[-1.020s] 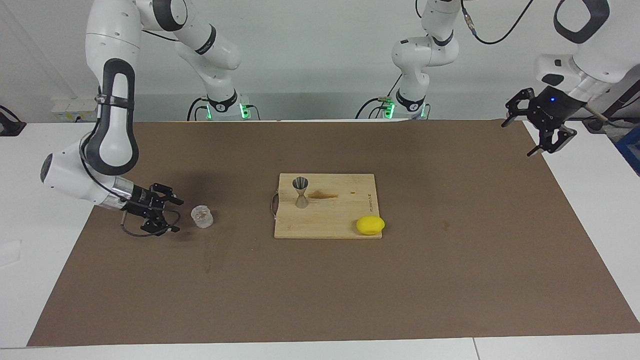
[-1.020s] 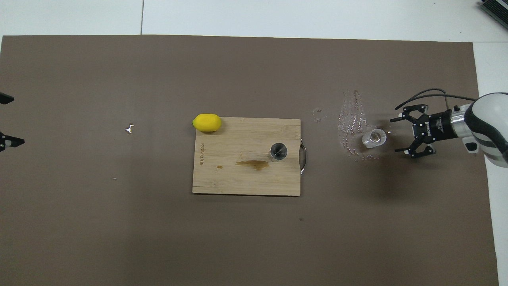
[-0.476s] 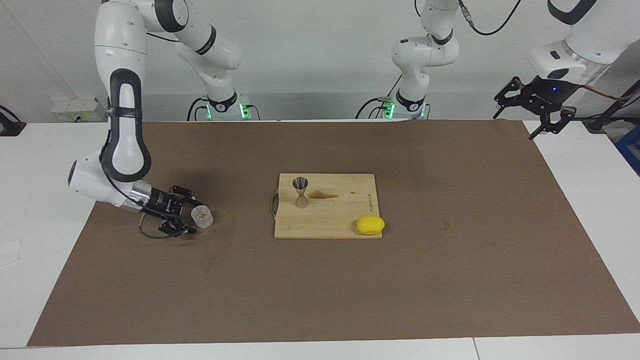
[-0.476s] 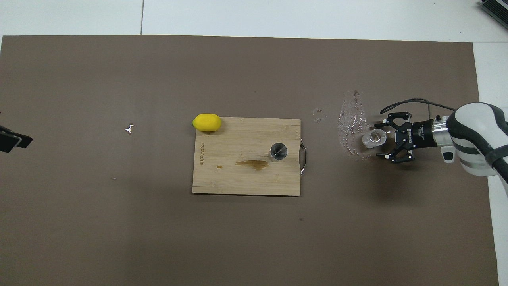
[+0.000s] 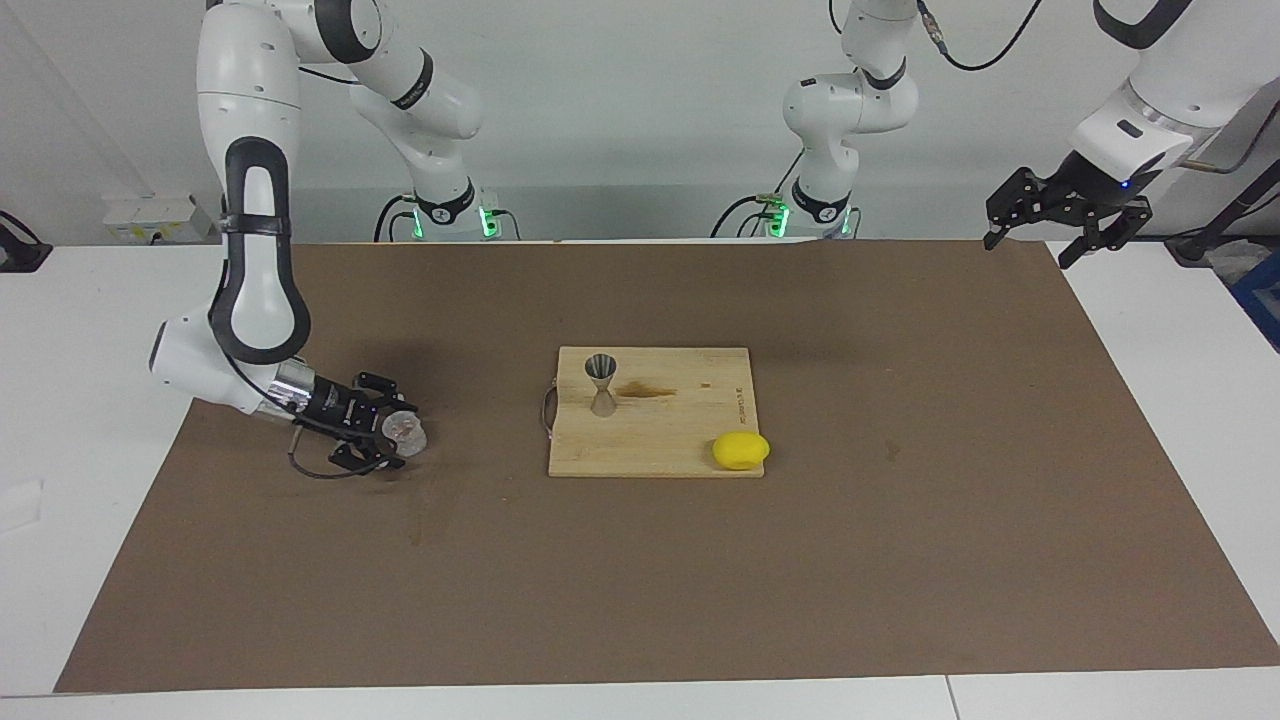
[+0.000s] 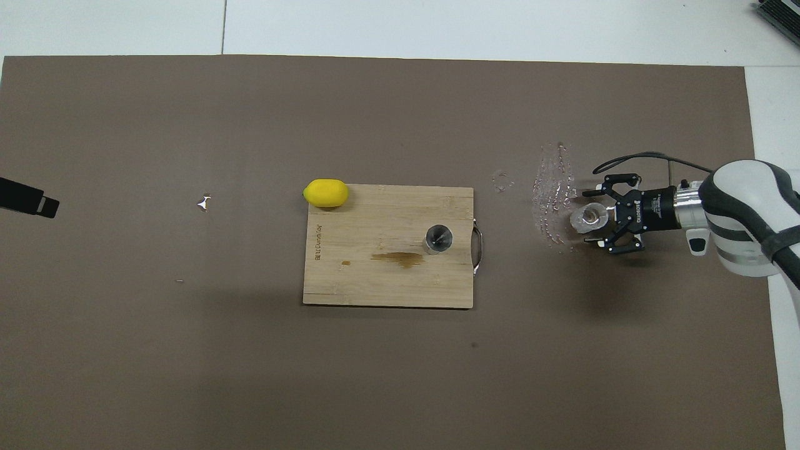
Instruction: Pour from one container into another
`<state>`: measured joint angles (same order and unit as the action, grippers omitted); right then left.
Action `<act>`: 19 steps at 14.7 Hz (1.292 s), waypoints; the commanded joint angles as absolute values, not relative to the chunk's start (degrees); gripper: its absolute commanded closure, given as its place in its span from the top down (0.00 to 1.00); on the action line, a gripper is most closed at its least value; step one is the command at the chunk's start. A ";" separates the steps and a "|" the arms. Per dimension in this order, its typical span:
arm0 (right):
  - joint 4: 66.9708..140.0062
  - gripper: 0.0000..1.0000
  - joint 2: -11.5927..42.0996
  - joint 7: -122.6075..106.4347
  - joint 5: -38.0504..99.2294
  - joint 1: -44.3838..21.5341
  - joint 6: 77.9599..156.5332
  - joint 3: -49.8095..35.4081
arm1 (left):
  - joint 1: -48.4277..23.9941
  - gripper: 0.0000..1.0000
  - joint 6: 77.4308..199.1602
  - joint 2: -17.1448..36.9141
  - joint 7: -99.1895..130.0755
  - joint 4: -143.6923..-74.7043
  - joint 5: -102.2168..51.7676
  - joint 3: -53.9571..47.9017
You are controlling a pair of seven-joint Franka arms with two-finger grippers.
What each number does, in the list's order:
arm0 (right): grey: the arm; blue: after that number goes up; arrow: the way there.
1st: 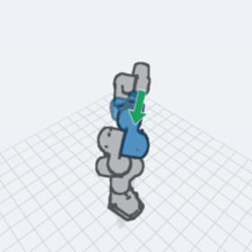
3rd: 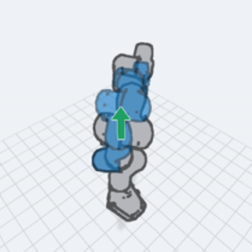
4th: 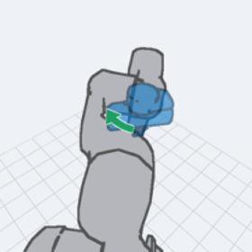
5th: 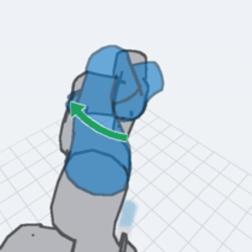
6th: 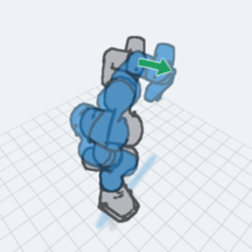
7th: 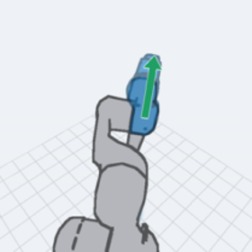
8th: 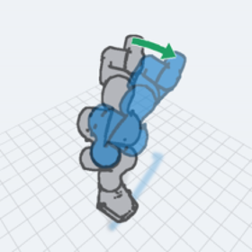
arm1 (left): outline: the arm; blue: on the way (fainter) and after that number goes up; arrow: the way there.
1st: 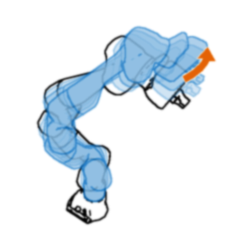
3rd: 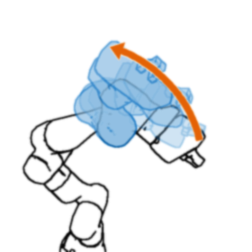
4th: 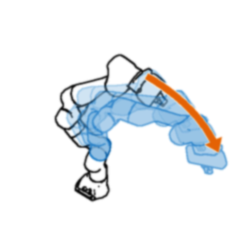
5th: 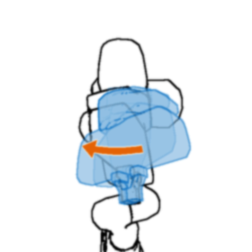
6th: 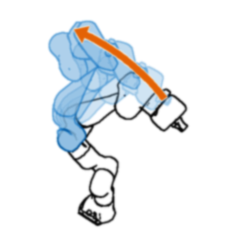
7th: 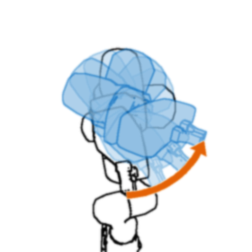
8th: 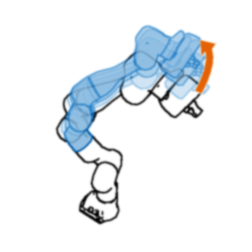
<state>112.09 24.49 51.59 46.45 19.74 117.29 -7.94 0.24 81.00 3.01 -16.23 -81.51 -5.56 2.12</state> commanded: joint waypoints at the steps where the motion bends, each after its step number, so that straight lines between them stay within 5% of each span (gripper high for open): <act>1: 113.64 0.99 23.20 50.10 48.52 19.86 117.95 -8.17 | -0.70 1.00 81.56 1.06 -12.22 -84.36 -4.57 2.64; 4: 113.64 0.78 23.20 50.01 48.52 19.95 117.60 -8.17 | -0.18 1.00 82.79 0.79 -3.65 -84.55 -4.48 2.81; 8: 113.47 0.03 23.20 52.37 49.48 19.17 116.98 -8.17 | -0.79 1.00 82.09 0.44 -1.41 -84.72 -1.50 2.81; 19: 112.94 0.00 17.76 61.59 49.39 13.38 118.47 -8.00 | -4.30 1.00 88.59 -0.09 1.50 -85.95 1.41 2.20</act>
